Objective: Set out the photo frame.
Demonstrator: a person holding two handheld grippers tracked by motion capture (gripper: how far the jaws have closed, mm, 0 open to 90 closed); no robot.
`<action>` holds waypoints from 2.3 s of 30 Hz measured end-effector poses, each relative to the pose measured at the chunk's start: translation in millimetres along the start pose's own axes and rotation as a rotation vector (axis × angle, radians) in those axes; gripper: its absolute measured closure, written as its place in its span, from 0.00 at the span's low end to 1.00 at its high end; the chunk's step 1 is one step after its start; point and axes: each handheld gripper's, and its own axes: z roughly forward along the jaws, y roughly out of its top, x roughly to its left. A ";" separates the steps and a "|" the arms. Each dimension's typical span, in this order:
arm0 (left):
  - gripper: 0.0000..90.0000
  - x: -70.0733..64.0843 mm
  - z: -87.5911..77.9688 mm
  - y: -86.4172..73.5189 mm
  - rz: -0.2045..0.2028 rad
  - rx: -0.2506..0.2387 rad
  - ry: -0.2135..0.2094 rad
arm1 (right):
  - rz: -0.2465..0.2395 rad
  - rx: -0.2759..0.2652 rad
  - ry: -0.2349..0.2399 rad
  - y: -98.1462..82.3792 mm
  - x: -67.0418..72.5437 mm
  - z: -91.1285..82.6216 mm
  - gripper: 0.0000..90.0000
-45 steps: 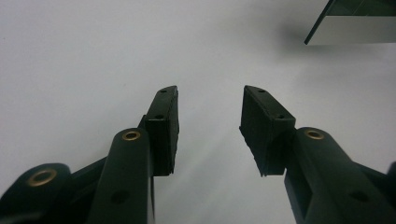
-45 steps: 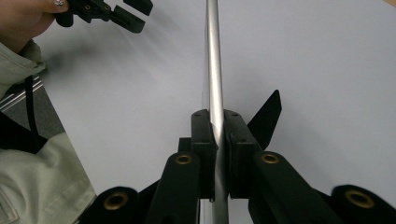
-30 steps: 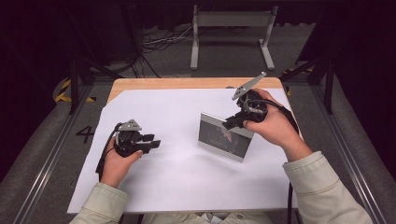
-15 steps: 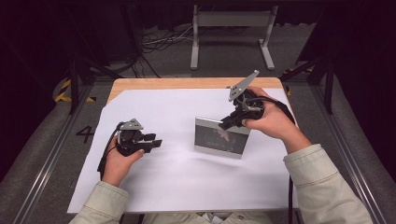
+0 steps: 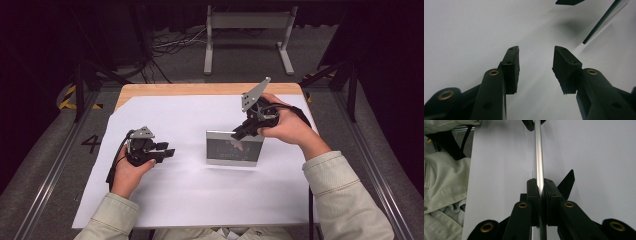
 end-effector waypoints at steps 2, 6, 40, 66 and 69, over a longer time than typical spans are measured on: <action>0.64 -0.1 0.6 0.4 0.001 -0.003 -0.002 | 0.002 0.012 0.012 0.1 -1.3 1.8 0.94; 0.64 -1.0 1.6 1.0 -0.002 0.005 -0.006 | -0.024 0.020 0.029 -0.5 -4.5 6.7 0.94; 0.64 0.8 4.5 0.7 -0.007 0.009 -0.012 | -0.025 0.006 -0.036 -9.0 -20.1 11.3 0.75; 0.56 2.6 -14.5 -12.4 -0.013 0.003 0.005 | 0.128 -0.172 -0.247 -43.5 -5.0 -58.3 0.55; 0.55 2.7 -16.7 -13.7 -0.014 0.004 0.002 | 0.136 -0.177 -0.258 -48.6 -4.3 -62.9 0.55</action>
